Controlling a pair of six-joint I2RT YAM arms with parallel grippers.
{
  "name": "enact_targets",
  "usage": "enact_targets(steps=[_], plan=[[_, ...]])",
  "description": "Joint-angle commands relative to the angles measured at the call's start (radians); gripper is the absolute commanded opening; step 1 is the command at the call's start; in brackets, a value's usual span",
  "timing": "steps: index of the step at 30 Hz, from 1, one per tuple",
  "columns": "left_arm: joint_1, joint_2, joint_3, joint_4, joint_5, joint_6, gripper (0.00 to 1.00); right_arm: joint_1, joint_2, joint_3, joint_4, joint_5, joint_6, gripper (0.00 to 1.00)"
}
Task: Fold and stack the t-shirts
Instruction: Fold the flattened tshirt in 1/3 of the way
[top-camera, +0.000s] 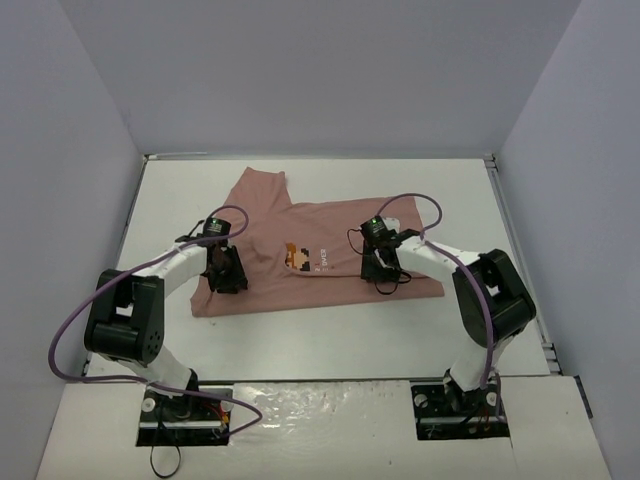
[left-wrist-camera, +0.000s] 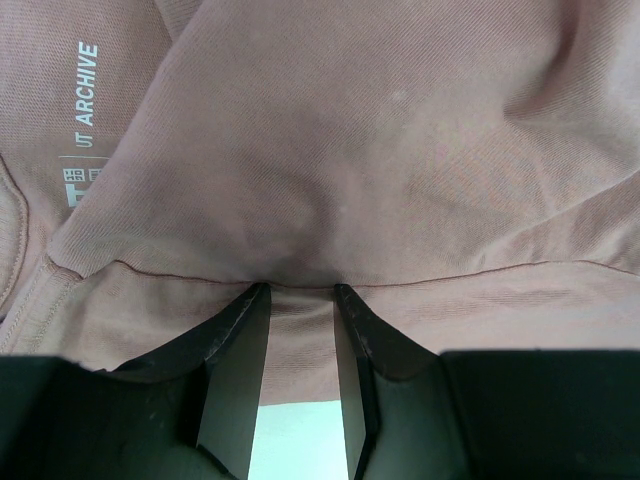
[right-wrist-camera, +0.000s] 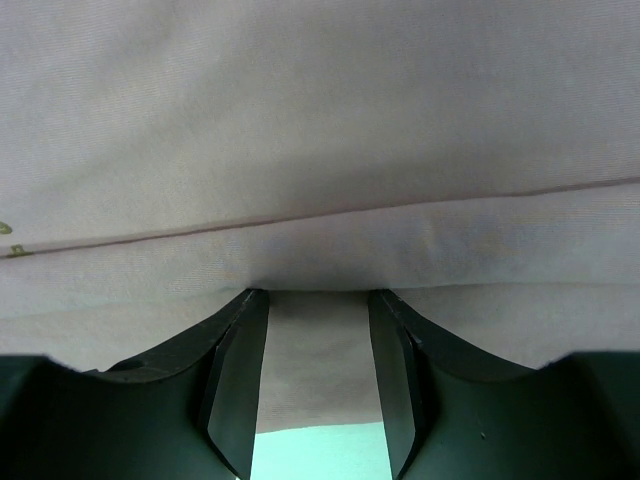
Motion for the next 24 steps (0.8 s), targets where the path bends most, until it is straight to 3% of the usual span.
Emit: enact_targets(steps=[1, 24], plan=[[0.002, 0.001, -0.014, 0.034, -0.034, -0.003, 0.29, 0.006, 0.032, 0.057, -0.003, 0.070, 0.013, 0.42], [0.002, -0.039, -0.018, 0.005, -0.063, 0.018, 0.29, -0.059, 0.182, 0.352, -0.055, 0.185, -0.126, 0.42]])
